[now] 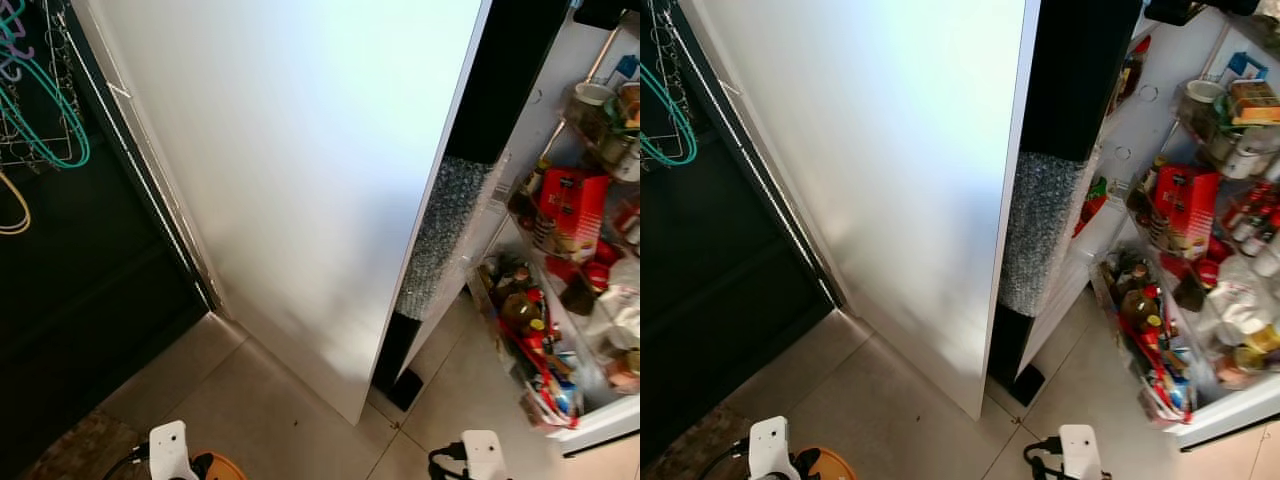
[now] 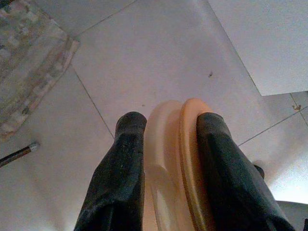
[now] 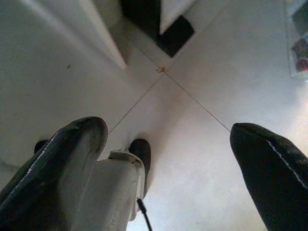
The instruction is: Restocking fridge
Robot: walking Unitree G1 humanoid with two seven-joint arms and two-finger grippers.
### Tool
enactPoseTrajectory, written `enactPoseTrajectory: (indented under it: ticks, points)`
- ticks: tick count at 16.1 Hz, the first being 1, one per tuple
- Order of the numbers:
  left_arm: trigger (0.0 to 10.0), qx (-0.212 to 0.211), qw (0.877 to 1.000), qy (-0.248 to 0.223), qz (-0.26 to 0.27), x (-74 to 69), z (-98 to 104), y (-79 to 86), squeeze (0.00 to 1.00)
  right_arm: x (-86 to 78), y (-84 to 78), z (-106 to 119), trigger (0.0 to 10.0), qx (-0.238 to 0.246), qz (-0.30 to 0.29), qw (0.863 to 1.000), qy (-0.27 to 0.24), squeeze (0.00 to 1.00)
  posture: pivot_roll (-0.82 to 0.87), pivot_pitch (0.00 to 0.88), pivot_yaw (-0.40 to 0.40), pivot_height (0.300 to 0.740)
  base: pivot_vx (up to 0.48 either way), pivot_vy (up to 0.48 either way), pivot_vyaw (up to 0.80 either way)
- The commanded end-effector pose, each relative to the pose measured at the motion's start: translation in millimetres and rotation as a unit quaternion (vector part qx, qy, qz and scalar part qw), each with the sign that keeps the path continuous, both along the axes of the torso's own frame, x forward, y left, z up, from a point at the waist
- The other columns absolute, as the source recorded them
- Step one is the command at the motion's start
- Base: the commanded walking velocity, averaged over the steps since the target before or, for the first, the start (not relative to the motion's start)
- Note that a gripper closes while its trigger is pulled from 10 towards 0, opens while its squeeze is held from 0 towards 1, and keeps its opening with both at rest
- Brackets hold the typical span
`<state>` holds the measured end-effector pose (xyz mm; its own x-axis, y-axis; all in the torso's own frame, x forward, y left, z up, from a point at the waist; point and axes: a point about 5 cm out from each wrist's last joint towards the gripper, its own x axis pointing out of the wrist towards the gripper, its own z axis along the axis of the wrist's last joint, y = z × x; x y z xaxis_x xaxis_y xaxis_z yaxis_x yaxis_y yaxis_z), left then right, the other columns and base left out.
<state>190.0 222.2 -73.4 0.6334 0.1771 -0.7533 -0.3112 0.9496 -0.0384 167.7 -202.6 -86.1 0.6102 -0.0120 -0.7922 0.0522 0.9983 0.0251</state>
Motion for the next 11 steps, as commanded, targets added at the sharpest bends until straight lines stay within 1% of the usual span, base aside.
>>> enactPoseTrajectory:
  ticks: [1,2,3,5,7,11]
  points:
    - [10.0,0.003,0.999,0.036,-0.017,-15.4,-8,-0.6,0.00,-7.1,2.0,-4,10.0,0.006,-0.016,1.000,0.016,0.00,-0.05,0.112,0.005,0.740,0.000,-0.356,0.00]
    - [10.0,0.003,0.999,0.036,-0.016,-15.3,-8,-0.6,0.00,-5.7,-3.0,-3,10.0,-0.001,-0.005,1.000,0.015,0.00,-0.04,0.112,0.004,0.740,0.000,-0.352,0.00]
    - [10.0,0.002,0.999,0.035,-0.016,-15.1,-8,-0.8,0.00,-2.4,-11.5,1,10.0,-0.003,-0.004,1.000,0.003,0.00,-0.04,0.112,0.003,0.740,0.000,-0.349,0.79]
    - [10.0,0.002,0.999,0.033,-0.016,-15.0,-8,-1.3,0.00,-2.8,-13.3,1,10.0,0.004,-0.022,1.000,0.006,0.00,-0.04,0.110,0.003,0.740,0.000,-0.347,0.79]
    - [10.0,0.002,0.999,0.032,-0.017,-15.0,-8,-2.6,0.00,-2.3,-16.1,1,10.0,0.015,-0.039,0.999,0.004,0.00,-0.04,0.109,0.003,0.740,0.000,-0.351,0.00]
    - [10.0,0.004,0.999,0.030,-0.021,-12.9,-7,-2.8,0.00,-2.7,-13.5,1,10.0,0.011,-0.038,0.999,0.006,0.00,-0.04,0.102,0.005,0.740,0.000,-0.349,0.00]
